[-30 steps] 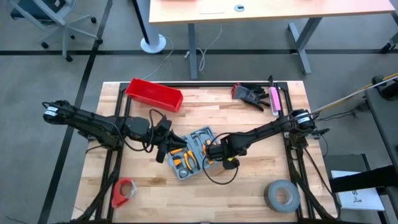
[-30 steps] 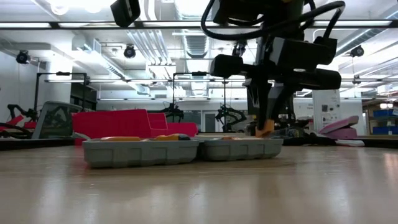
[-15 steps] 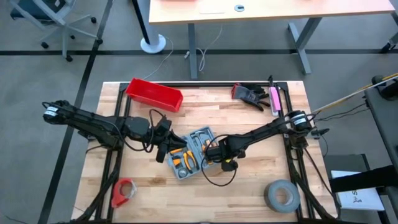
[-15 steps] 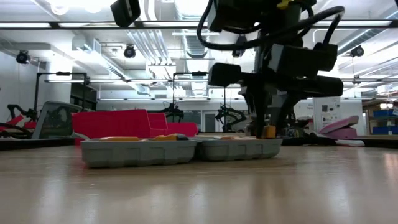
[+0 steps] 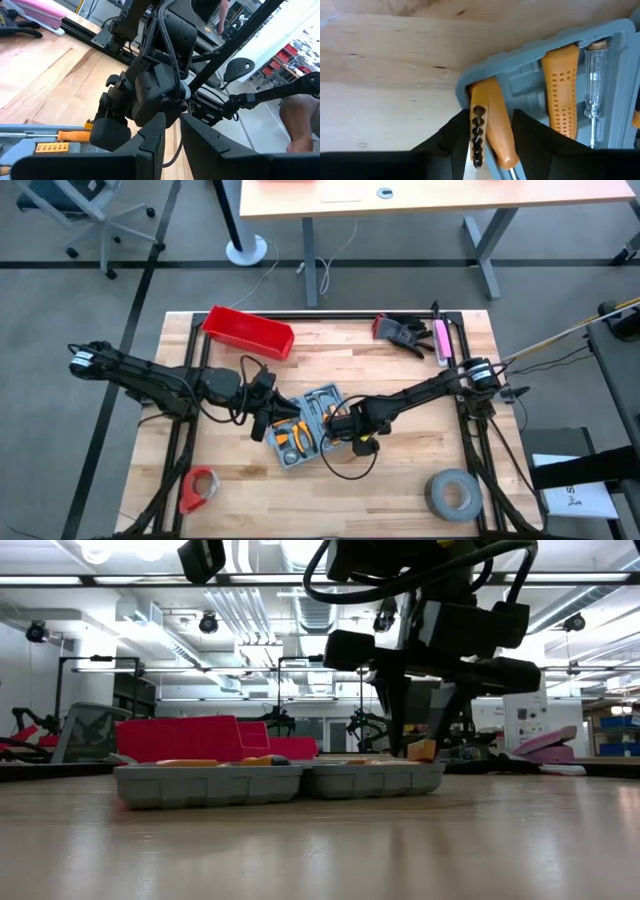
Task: Prefit tool cases
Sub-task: Put the yellow screwdriver bit set into the prefit tool case
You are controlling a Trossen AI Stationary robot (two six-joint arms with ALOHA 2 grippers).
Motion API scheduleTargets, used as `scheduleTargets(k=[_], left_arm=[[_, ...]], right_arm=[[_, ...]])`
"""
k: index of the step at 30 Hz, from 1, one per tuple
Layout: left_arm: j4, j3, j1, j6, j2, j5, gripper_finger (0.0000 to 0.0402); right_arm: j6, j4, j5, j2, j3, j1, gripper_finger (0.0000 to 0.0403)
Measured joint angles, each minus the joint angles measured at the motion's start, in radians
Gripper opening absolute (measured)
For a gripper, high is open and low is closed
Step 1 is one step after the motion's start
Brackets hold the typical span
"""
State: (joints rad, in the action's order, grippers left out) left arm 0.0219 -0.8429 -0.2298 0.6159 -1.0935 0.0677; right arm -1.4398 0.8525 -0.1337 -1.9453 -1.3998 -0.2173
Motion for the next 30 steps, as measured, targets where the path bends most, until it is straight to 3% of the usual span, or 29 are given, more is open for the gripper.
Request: scheduleTargets(k=[5, 12, 17, 22, 30], left_arm=[[0.000, 0.000, 0.000, 0.000, 0.000, 0.000, 0.0066], [0.000, 0.000, 0.000, 0.000, 0.000, 0.000, 0.0066], [0.000, 0.000, 0.000, 0.001, 0.000, 0.000, 0.0066], [0.000, 0.000, 0.000, 0.008, 0.000, 0.000, 0.0066], [-0.001, 0.000, 0.000, 0.015, 0.000, 0.000, 0.0066]], right_arm=[[-0.007, -0.006, -0.059, 0.000, 0.000, 0.002, 0.0110], [-0.009, -0.077, -0.047, 0.003, 0.000, -0.018, 0.0095], [0.001, -0.100, 0.034, 0.004, -0.014, -0.023, 0.0097], [0.008, -0.098, -0.051, 0.006, -0.032, -0.015, 0.0106], [0.053, -0.062, -0.040, 0.010, -0.048, 0.002, 0.0103]])
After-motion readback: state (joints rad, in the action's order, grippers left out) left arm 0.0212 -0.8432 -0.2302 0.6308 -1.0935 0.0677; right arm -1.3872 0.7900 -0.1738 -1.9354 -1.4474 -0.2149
